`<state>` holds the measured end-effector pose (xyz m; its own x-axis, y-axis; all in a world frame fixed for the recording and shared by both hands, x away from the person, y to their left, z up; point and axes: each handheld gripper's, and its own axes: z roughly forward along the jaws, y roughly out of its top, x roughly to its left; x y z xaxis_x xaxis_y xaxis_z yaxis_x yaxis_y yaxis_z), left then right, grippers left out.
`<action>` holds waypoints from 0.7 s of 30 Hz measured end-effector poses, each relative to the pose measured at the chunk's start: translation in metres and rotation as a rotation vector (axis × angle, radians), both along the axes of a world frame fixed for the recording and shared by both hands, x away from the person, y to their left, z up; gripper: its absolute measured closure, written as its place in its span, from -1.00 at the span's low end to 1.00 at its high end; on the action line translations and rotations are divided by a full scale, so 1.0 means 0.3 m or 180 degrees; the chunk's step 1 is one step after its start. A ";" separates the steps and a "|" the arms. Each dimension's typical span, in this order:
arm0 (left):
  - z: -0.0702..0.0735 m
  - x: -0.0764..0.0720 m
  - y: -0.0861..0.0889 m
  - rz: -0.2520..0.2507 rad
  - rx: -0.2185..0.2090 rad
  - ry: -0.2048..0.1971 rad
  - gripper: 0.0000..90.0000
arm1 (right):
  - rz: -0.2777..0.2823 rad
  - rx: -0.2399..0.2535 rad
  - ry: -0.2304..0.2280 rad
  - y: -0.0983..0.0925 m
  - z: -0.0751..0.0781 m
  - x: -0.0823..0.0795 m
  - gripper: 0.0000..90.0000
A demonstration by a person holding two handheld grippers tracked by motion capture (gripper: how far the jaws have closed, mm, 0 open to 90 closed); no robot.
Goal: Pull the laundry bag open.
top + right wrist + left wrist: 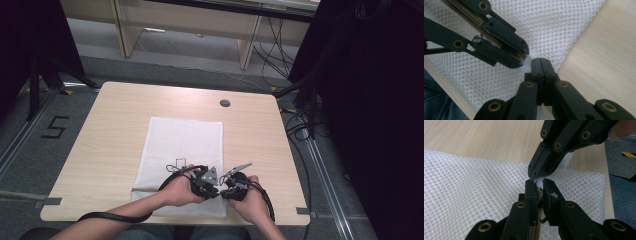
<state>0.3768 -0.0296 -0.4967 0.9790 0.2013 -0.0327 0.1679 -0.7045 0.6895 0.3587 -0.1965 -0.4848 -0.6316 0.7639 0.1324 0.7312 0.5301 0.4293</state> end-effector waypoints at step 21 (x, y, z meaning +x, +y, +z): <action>0.011 -0.006 0.030 -0.0009 0.0036 -0.0010 0.83 | -0.0076 -0.0071 0.0085 0.005 0.005 0.000 1.00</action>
<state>0.3750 -0.0206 -0.4934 0.9796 0.1990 -0.0275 0.1639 -0.7128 0.6820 0.3588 -0.1949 -0.4834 -0.6097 0.7816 0.1317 0.7547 0.5217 0.3977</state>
